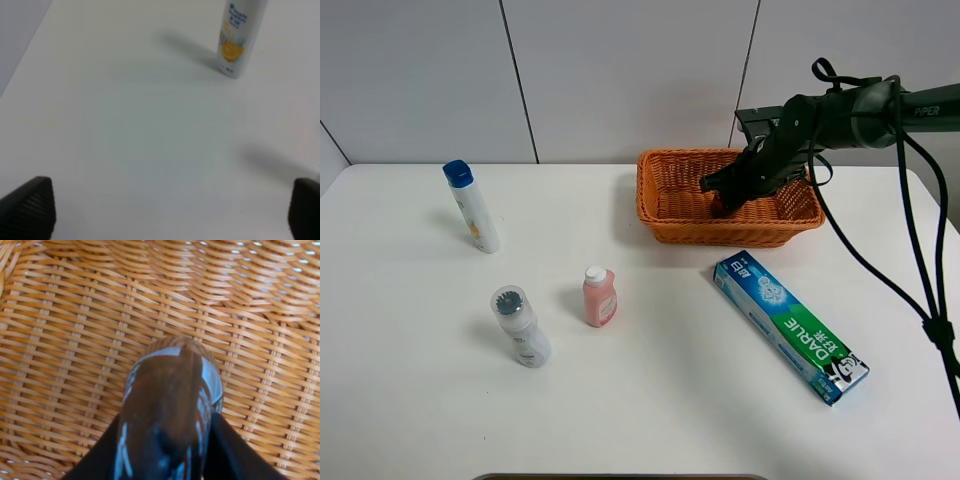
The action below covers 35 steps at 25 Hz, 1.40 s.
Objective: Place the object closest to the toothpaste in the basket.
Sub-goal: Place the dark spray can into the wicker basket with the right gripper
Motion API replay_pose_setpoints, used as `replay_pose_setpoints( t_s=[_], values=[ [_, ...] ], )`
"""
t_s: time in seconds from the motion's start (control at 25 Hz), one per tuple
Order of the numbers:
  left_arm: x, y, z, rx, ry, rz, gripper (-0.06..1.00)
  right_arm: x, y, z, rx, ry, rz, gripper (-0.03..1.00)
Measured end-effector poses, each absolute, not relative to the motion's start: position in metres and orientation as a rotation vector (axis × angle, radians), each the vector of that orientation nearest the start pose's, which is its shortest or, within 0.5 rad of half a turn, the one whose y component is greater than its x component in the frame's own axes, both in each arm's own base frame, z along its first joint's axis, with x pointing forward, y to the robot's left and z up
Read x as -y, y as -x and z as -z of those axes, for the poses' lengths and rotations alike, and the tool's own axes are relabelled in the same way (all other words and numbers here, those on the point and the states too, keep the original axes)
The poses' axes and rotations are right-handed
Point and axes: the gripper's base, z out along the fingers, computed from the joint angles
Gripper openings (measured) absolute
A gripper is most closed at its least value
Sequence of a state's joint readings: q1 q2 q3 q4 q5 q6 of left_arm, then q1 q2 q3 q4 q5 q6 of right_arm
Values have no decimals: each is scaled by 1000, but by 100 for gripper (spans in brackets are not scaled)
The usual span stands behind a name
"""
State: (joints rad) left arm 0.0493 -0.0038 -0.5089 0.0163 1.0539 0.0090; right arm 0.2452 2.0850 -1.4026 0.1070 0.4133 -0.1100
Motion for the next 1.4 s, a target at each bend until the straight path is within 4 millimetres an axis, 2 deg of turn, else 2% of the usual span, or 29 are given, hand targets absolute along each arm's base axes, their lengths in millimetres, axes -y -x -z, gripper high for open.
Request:
replay_pose_setpoints(
  t_s=[0.6,0.64,0.72,0.88,0.96,1.08,1.4],
  values=[
    [-1,6,-280,-2025,42,-57,94,-111,-427,-151,-2559,346,-143,36],
    [-1,6,-280,-2025,42,-57,94,-111,-427,-151,-2559,346,-143,38],
    [-1,6,-280,-2025,42,-57,94,-111,-428,-151,-2548,344,-143,49],
    [-1,6,-280,-2025,42,-57,94,-111,-429,-152,-2533,344,-141,84],
    [-1,6,-280,-2025,42,-57,94,-111,-431,-153,-2508,356,-128,94],
    [-1,6,-280,-2025,42,-57,94,-111,-432,-154,-2490,359,-123,98],
    [-1,6,-280,-2025,42,-57,94,-111,-432,-154,-2489,360,-122,99]
  ],
)
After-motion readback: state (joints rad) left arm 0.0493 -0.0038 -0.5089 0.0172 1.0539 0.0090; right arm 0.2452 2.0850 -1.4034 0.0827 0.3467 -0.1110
